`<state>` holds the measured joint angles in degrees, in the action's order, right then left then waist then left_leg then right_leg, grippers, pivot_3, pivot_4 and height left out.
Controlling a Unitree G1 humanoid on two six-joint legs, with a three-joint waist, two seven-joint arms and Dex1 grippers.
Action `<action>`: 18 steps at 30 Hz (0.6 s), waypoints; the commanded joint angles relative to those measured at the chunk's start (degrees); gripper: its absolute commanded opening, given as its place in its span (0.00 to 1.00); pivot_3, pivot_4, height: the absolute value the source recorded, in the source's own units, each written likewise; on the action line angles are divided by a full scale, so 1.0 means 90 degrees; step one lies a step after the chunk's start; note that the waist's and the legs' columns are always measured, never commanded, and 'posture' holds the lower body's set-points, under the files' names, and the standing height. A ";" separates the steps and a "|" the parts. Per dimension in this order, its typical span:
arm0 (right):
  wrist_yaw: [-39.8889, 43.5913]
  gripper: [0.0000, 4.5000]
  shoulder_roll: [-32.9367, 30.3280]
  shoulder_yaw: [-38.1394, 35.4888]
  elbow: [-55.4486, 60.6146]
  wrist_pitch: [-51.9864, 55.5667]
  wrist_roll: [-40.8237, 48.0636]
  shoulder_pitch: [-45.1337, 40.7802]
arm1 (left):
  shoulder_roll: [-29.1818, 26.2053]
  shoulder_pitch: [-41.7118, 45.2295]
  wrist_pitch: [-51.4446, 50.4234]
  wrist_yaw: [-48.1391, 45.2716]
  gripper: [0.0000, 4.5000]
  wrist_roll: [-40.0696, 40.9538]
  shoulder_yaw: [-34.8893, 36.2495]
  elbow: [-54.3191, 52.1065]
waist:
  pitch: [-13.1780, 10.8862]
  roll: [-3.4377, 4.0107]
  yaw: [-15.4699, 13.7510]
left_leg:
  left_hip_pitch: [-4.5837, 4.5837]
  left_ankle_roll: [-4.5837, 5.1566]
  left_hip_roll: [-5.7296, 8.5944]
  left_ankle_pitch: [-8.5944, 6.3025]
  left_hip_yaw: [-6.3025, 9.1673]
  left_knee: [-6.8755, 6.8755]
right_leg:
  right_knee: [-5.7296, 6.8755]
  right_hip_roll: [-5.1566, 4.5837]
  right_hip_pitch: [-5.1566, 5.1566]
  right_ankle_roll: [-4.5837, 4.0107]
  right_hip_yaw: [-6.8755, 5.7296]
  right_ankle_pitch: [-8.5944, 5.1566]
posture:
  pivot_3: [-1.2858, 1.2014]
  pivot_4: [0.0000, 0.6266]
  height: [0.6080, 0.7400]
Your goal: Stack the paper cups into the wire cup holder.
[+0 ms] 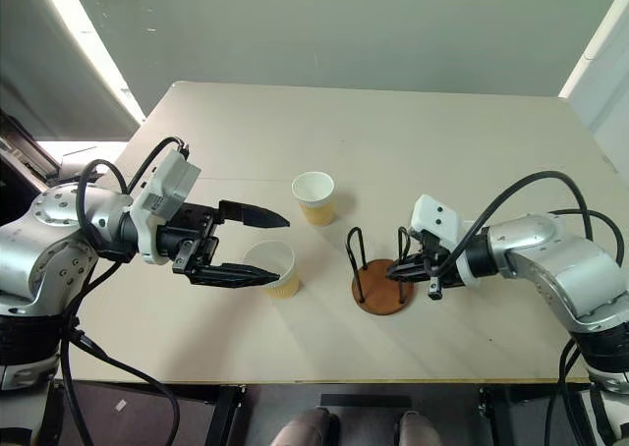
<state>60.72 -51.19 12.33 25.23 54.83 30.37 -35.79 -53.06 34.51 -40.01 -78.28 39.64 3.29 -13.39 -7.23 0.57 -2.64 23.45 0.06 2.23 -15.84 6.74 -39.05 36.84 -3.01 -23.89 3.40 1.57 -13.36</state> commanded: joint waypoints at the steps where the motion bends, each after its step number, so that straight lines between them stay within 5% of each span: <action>1: -0.0047 0.19 -0.0090 0.0314 -0.0061 -0.0328 -0.0454 -0.0003 | -0.0095 -0.0058 0.0127 0.0004 1.00 -0.0018 0.0073 -0.0139 | 0.0000 0.0000 0.0003 | -0.0003 0.0000 -0.0001 0.0000 0.0000 0.0000 | 0.0000 0.0000 0.0002 0.0000 0.0000 0.0000 | 0.52 0.24 1.00; 9: 0.0040 0.82 -0.0278 0.0251 -0.0126 -0.0427 -0.0670 0.0085 | -0.0088 -0.0124 0.0199 -0.0003 1.00 -0.0050 0.0095 -0.0126 | 0.0000 -0.0001 0.0001 | -0.0002 0.0000 0.0000 0.0000 0.0000 0.0000 | 0.0002 0.0000 0.0003 0.0000 0.0000 0.0000 | 0.52 0.24 1.00; 18: 0.0523 0.82 -0.1236 -0.0975 0.0052 -0.0549 -0.0201 0.0423 | -0.0446 -0.0433 0.0673 -0.0049 1.00 -0.0389 0.0228 -0.0406 | -0.0001 -0.0001 0.0010 | 0.0000 0.0000 0.0000 -0.0001 0.0000 0.0004 | 0.0002 0.0000 0.0003 0.0000 0.0000 0.0000 | 0.52 0.24 1.00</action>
<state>64.40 -60.63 7.68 24.62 51.15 27.48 -31.90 -55.66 30.90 -36.18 -78.36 37.32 3.58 -15.04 -7.24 0.55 -2.55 23.44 0.05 2.22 -15.84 6.74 -39.00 36.84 -3.02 -23.86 3.39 1.57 -13.36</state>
